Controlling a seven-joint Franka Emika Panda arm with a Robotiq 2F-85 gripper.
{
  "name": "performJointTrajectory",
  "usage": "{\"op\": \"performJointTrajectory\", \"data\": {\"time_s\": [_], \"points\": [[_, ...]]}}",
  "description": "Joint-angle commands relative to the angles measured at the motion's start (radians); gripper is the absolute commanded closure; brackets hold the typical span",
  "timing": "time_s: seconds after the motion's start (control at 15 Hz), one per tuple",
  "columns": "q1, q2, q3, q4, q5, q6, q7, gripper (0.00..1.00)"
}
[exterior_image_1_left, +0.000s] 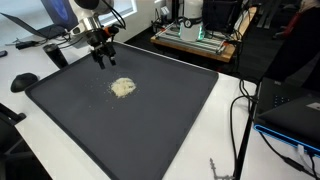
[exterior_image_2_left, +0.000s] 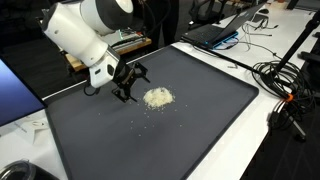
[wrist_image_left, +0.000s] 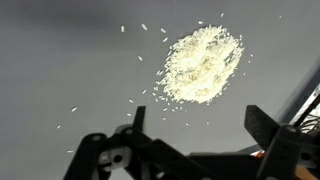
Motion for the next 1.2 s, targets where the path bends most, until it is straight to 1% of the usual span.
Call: {"op": "performJointTrajectory", "data": {"time_s": [0.0,0.13,0.27,0.33,0.4,0.67,0.8,0.93,1.13], "points": [[0.050,-0.172,-0.023,-0.242,0.165,0.158,-0.151,0.00],[0.090,-0.231,-0.031,-0.326,0.266,0.247,-0.218,0.00],[0.144,-0.280,-0.046,-0.394,0.342,0.325,-0.257,0.00],[0.109,-0.299,0.011,-0.426,0.357,0.378,-0.258,0.00],[0.127,-0.318,0.015,-0.452,0.385,0.423,-0.267,0.00],[0.165,-0.382,0.079,-0.522,0.493,0.582,-0.291,0.00],[0.190,-0.406,0.109,-0.544,0.513,0.639,-0.278,0.00],[0.220,-0.416,0.135,-0.560,0.509,0.704,-0.249,0.00],[0.269,-0.408,0.151,-0.587,0.448,0.789,-0.156,0.00]]}}
